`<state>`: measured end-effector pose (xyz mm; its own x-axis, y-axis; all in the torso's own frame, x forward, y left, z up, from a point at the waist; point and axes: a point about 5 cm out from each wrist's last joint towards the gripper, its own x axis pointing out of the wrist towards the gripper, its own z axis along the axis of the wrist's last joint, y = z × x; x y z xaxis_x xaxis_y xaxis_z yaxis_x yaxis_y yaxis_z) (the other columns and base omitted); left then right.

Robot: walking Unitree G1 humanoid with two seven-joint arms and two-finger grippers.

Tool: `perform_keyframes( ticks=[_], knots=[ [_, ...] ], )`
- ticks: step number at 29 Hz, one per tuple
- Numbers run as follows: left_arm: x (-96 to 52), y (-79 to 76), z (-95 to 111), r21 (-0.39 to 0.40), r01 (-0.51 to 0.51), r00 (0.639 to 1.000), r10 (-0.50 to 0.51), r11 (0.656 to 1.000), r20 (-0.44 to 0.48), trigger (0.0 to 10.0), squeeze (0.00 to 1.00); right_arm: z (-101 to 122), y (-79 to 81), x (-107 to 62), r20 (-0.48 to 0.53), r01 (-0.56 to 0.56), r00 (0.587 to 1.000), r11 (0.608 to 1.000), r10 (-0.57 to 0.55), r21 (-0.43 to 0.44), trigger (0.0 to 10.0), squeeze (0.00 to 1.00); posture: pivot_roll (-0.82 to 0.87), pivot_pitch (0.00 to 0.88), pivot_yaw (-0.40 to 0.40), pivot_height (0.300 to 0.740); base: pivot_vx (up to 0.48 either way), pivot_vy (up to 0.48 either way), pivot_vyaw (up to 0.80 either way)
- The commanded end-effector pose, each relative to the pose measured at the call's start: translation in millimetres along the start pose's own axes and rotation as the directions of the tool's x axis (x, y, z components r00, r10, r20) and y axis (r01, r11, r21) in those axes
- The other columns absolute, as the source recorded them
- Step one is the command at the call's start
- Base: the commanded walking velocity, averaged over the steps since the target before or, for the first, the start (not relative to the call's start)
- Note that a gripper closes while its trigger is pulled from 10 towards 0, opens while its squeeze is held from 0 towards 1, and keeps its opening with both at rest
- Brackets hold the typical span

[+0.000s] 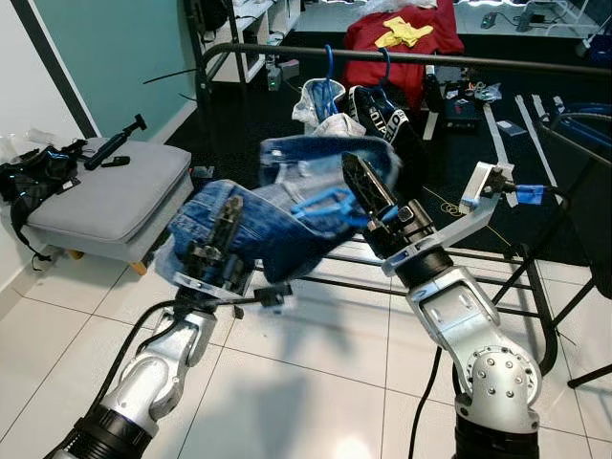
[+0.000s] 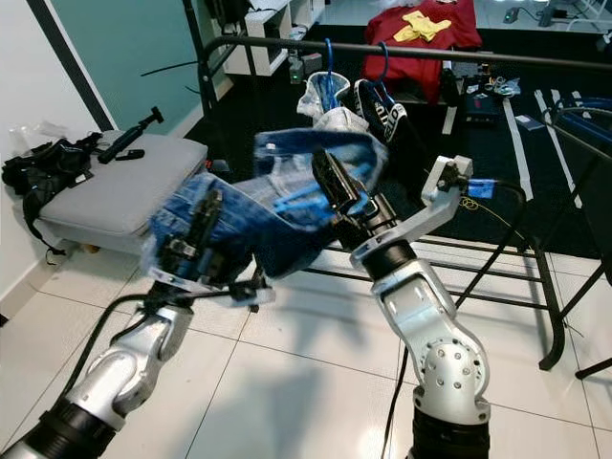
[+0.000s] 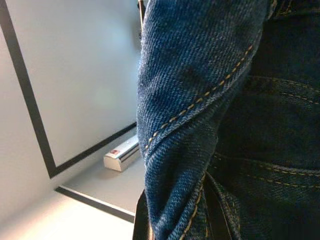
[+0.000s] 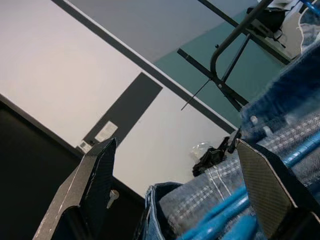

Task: Hang hanger

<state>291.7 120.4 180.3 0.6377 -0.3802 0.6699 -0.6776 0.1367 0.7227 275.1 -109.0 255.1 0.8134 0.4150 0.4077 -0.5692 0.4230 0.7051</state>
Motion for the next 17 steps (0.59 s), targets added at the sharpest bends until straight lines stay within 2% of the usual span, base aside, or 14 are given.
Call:
perform_keyframes(
  ticks=[1, 4, 5, 6, 7, 8, 11, 12, 13, 14, 15, 17],
  knots=[
    [5.2, 6.2, -0.4, 0.014, -0.059, 0.998, 0.059, 0.998, 0.023, 10.0, 0.00, -0.5, 1.8, 1.4, 0.000, -0.006, 1.000, 1.000, 0.006, 0.018, 10.0, 0.00, -0.07, 0.117, 0.063, 0.740, 0.000, 0.000, 0.00],
    [4.5, 4.9, -0.4, 0.020, -0.062, 0.998, 0.062, 0.998, 0.025, 10.0, 0.00, -1.3, 3.3, 1.6, -0.001, -0.003, 1.000, 1.000, 0.003, 0.025, 10.0, 0.00, -0.07, 0.116, 0.063, 0.740, 0.000, 0.000, 0.00],
    [3.7, 3.5, -0.7, 0.026, -0.064, 0.998, 0.063, 0.998, 0.025, 10.0, 0.00, -2.8, 3.9, 1.9, -0.009, 0.005, 1.000, 1.000, -0.005, 0.026, 9.4, 0.00, -0.07, 0.115, 0.062, 0.740, 0.000, 0.000, 0.00],
    [3.7, 3.5, -0.7, 0.026, -0.064, 0.998, 0.063, 0.998, 0.025, 10.0, 0.00, -2.8, 3.9, 1.9, -0.009, 0.005, 1.000, 1.000, -0.005, 0.026, 9.4, 0.00, -0.07, 0.115, 0.062, 0.740, 0.000, 0.000, 0.00],
    [3.4, 2.0, -2.1, 0.032, -0.063, 0.998, 0.063, 0.997, 0.023, 10.0, 0.00, -7.1, 2.0, 1.5, -0.035, 0.039, 0.999, 0.999, -0.038, 0.024, 3.6, 0.00, -0.07, 0.116, 0.061, 0.740, 0.000, 0.000, 0.00],
    [3.2, 0.7, -4.0, 0.040, -0.061, 0.998, 0.060, 0.997, 0.018, 10.0, 0.00, -10.9, 0.0, 0.8, -0.058, 0.068, 0.996, 0.997, -0.066, 0.021, 3.6, 0.00, -0.08, 0.116, 0.060, 0.740, 0.000, 0.000, 0.00],
    [3.2, -0.1, -5.7, 0.050, -0.062, 0.998, 0.061, 0.997, 0.017, 10.0, 0.00, -13.4, -1.7, 0.0, -0.074, 0.092, 0.993, 0.996, -0.090, 0.019, 3.9, 0.00, -0.08, 0.116, 0.060, 0.740, 0.000, 0.000, 0.00],
    [3.2, -0.8, -8.4, 0.062, -0.062, 0.998, 0.061, 0.996, 0.012, 10.0, 0.00, -15.6, -3.8, -1.4, -0.088, 0.114, 0.990, 0.993, -0.112, 0.018, 4.5, 0.00, -0.08, 0.119, 0.060, 0.740, 0.000, 0.000, 0.00],
    [2.9, -1.6, -13.3, 0.086, -0.061, 0.998, 0.061, 0.994, 0.007, 10.0, 0.00, -18.9, -8.4, -4.7, -0.110, 0.162, 0.981, 0.987, -0.159, 0.021, 4.6, 0.00, -0.08, 0.122, 0.060, 0.740, 0.000, 0.000, 0.00],
    [2.6, -1.9, -14.8, 0.093, -0.060, 0.998, 0.060, 0.994, 0.006, 10.0, 0.00, -20.8, -10.6, -6.0, -0.123, 0.185, 0.976, 0.982, -0.181, 0.020, 8.8, 0.00, -0.08, 0.122, 0.060, 0.740, 0.000, 0.000, 0.00],
    [2.4, -2.1, -15.6, 0.097, -0.059, 0.998, 0.059, 0.993, 0.006, 10.0, 0.00, -22.7, -12.6, -7.0, -0.135, 0.207, 0.970, 0.978, -0.203, 0.021, 10.0, 0.00, -0.08, 0.124, 0.060, 0.740, 0.000, 0.000, 0.00],
    [2.1, -2.7, -16.1, 0.102, -0.059, 0.998, 0.059, 0.993, 0.007, 10.0, 0.00, -28.7, -17.7, -8.8, -0.171, 0.266, 0.951, 0.964, -0.257, 0.026, 10.0, 0.00, -0.08, 0.126, 0.059, 0.740, 0.000, 0.000, 0.00]
  ],
)
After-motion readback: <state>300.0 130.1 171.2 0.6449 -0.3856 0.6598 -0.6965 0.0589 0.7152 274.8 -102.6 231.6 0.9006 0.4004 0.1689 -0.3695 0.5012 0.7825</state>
